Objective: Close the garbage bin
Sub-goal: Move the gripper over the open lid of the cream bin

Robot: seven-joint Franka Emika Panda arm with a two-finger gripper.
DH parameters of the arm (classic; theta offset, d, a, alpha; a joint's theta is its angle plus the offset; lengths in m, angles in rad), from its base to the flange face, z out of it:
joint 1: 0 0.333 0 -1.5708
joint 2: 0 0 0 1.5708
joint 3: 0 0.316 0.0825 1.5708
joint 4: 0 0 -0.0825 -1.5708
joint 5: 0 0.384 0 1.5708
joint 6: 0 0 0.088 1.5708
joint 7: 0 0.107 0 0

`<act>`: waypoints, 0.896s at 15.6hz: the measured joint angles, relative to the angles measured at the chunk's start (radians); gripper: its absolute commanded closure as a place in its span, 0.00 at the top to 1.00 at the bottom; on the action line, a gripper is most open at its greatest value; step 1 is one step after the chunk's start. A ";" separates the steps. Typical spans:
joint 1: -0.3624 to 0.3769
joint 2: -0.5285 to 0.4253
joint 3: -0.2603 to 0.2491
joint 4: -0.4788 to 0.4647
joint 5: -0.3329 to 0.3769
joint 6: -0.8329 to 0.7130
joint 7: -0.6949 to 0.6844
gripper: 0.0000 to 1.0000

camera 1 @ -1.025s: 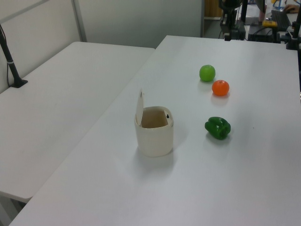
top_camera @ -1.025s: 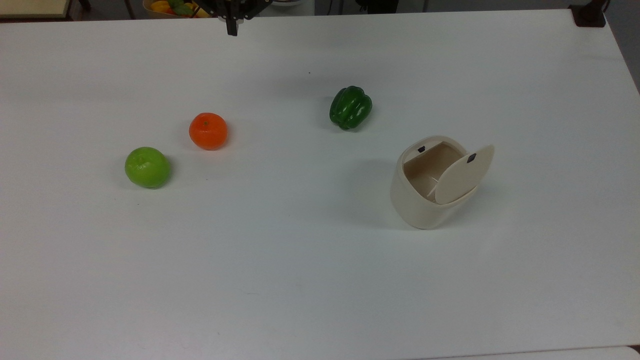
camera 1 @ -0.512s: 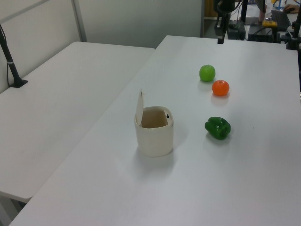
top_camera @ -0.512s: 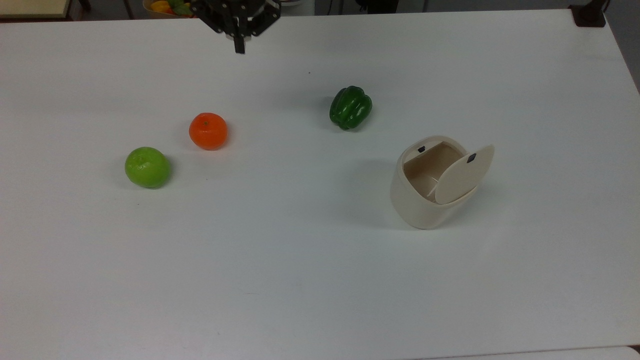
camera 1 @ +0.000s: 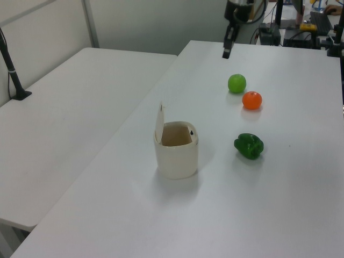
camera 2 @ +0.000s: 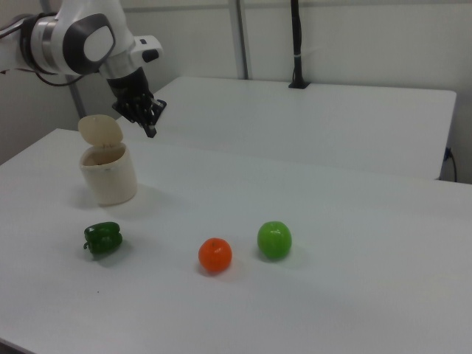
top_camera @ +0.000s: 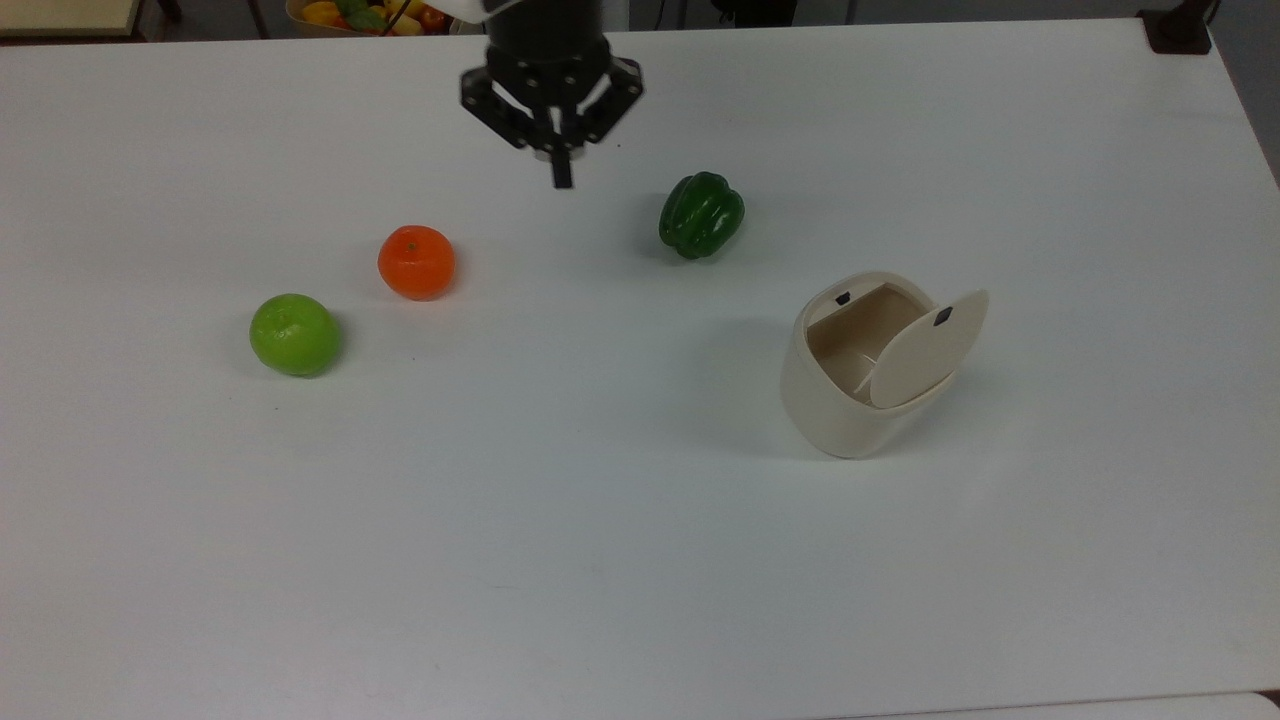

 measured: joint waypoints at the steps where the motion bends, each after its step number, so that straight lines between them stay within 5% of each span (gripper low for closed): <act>1: 0.019 0.007 0.001 0.000 0.000 0.041 0.000 0.00; 14: 0.221 0.106 0.006 0.002 0.024 0.495 0.000 0.00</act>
